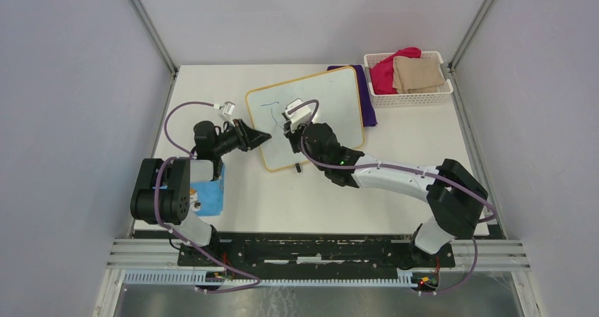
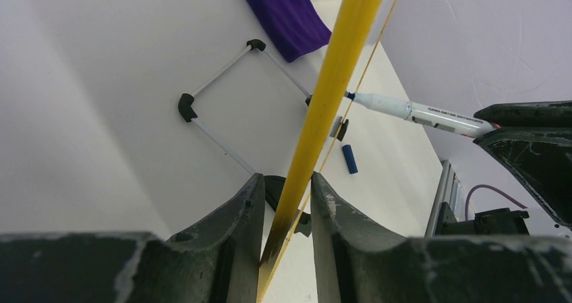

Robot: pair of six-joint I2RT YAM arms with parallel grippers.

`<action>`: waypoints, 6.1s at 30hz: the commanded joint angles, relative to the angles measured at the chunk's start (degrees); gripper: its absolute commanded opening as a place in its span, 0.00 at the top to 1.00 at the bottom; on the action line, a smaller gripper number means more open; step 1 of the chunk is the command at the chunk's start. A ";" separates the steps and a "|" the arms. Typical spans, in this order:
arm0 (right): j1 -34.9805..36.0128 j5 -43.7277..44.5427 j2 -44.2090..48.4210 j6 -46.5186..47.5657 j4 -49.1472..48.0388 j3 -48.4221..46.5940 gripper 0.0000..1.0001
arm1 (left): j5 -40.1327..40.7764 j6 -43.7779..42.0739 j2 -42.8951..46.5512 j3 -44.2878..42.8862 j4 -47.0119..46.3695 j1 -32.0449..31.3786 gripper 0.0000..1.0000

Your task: Write a sentence on the whiteboard

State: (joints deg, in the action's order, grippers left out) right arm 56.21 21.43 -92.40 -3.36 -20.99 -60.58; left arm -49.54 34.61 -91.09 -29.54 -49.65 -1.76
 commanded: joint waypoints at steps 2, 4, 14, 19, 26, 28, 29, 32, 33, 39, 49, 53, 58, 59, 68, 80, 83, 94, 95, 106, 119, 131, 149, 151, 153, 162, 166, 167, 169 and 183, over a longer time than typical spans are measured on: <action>-0.42 0.79 2.77 -0.94 -0.54 1.83 1.00 | 0.50 -3.06 1.53 -1.30 0.30 -0.52 0.63; -0.40 0.16 3.67 -1.29 -0.79 1.62 1.00 | 0.50 -3.06 1.59 -1.31 0.28 -0.56 0.63; -0.78 0.54 7.14 -1.06 -3.03 -0.62 1.00 | 0.54 -3.41 1.86 -1.27 0.70 -0.78 0.63; -1.52 0.29 5.27 -1.41 -1.59 -2.25 1.00 | 0.72 -4.06 2.23 -1.46 1.61 -0.98 0.63; -1.95 -0.17 3.77 -1.74 -0.99 -2.53 1.00 | 0.77 -4.44 2.25 -1.54 2.12 -1.06 0.63; -2.05 -0.24 3.54 -1.81 -0.86 -2.44 1.00 | 0.77 -4.51 2.23 -1.55 2.19 -1.11 0.63; -2.14 -0.23 3.42 -1.93 -0.79 -2.36 1.00 | 0.77 -4.55 2.23 -1.57 2.26 -1.12 0.63; -2.22 -0.39 2.98 -2.01 -0.54 -2.08 1.00 | 0.80 -4.55 2.23 -1.62 2.28 -1.09 0.63; -2.33 -0.45 2.85 -2.13 -0.33 -2.09 1.00 | 0.83 -4.58 2.23 -1.51 2.32 -1.06 0.63; -2.40 -0.77 2.49 -2.29 0.06 -1.41 1.00 | 0.87 -4.81 2.40 -1.66 2.58 -1.20 0.63; -2.90 -0.44 2.76 -2.54 1.06 0.11 1.00 | 0.95 -5.07 2.48 -1.72 2.97 -1.29 0.63; -3.33 -0.27 3.21 -2.60 1.60 0.64 1.00 | 0.96 -5.16 2.58 -1.71 3.09 -1.34 0.63; -3.78 0.42 3.85 -2.67 2.08 1.31 1.00 | 0.94 -5.17 2.65 -1.72 3.08 -1.38 0.63; -3.87 0.54 4.08 -2.84 2.06 1.55 1.00 | 0.96 -5.17 2.67 -1.68 3.10 -1.32 0.63; -4.59 1.65 5.23 -2.75 1.94 1.93 1.00 | 0.98 -5.43 2.58 -1.75 3.32 -1.45 0.63; -4.90 1.08 4.34 -2.28 1.74 -1.25 1.00 | 0.72 -5.52 2.06 -1.81 3.40 -1.49 0.68; -4.90 0.81 4.07 -2.35 1.64 -1.72 1.00 | 0.76 -5.67 2.03 -1.90 3.63 -1.50 0.68; -4.87 -0.52 2.72 -2.16 2.04 -4.08 1.00 | 0.71 -5.78 2.13 -1.95 3.70 -1.63 0.68; -4.88 -0.87 2.60 -2.19 2.06 -4.22 1.00 | 0.70 -5.78 2.14 -1.97 3.76 -1.64 0.68; -4.55 -3.78 1.82 -2.17 3.19 -4.16 1.00 | 0.81 -6.22 2.23 -2.18 4.58 -1.80 0.68; -4.61 -2.28 4.92 -3.00 3.40 0.43 1.00 | 1.00 -6.57 2.32 -2.34 5.36 -1.86 0.64; -5.14 -2.20 10.66 -2.98 1.33 -0.29 1.00 | 1.71 -6.79 2.94 -2.43 6.31 -1.93 0.50; -7.10 -3.29 5.05 -2.89 1.63 -5.64 1.00 | 1.82 -7.69 2.58 -2.96 7.72 -2.08 0.51; -7.15 -3.16 4.63 -2.86 1.82 -5.70 1.00 | 1.86 -7.71 2.67 -2.95 7.72 -2.03 0.51; -7.15 -3.03 4.30 -2.90 2.19 -5.65 1.00 | 1.89 -7.73 2.77 -2.96 7.85 -2.02 0.51; -7.43 -2.75 3.82 -3.45 3.08 -2.92 1.00 | 2.06 -8.08 2.89 -3.00 8.32 -2.20 0.51; -7.40 -2.75 4.55 -3.57 3.01 -1.09 1.00 | 2.03 -8.16 2.84 -3.04 8.40 -2.29 0.51; -7.43 -2.76 4.75 -3.64 2.99 -0.66 1.00 | 2.06 -8.16 2.80 -3.04 8.40 -2.28 0.51; -7.38 -2.63 5.11 -3.69 2.89 0.40 1.00 | 2.06 -8.14 2.76 -3.11 8.47 -2.34 0.52; -7.84 0.63 7.89 -3.57 2.31 4.34 1.00 | 2.14 -9.20 2.51 -3.39 10.12 -2.62 0.60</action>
State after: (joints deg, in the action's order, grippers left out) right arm 49.01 19.20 -86.76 -6.81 -17.06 -56.60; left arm -47.27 28.67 -89.82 -31.16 -39.07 -3.92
